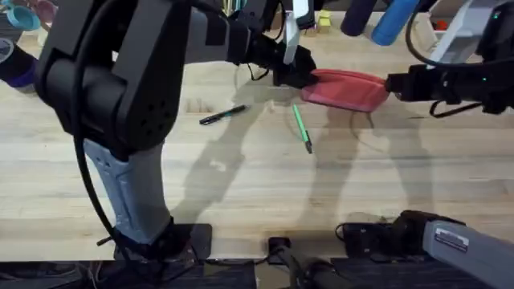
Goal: Unzip the bag, pick up the pens from the table one at a time and place them inside, then zip the bag closed.
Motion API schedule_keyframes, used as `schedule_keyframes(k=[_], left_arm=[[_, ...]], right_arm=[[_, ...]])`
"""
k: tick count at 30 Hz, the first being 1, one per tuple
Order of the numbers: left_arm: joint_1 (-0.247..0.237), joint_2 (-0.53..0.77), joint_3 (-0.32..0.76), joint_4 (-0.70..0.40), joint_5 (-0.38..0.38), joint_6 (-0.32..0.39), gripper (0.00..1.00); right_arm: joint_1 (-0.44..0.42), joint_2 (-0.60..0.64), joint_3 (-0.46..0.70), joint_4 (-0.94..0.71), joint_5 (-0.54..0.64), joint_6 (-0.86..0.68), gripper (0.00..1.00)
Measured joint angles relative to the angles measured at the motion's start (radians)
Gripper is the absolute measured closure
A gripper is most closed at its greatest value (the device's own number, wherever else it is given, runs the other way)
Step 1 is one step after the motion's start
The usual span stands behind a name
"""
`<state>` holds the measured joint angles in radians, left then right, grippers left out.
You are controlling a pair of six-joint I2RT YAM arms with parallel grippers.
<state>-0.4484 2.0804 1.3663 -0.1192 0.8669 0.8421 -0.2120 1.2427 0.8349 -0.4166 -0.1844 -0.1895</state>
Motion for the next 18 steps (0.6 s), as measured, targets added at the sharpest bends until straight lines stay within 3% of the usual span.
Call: schedule_keyframes(k=[18], left_arm=[[0.0, 0.0, 0.0, 0.0, -0.002, 0.0, 0.924]], right_arm=[[0.163, 0.041, 0.0, 0.095, -0.004, 0.01, 0.974]])
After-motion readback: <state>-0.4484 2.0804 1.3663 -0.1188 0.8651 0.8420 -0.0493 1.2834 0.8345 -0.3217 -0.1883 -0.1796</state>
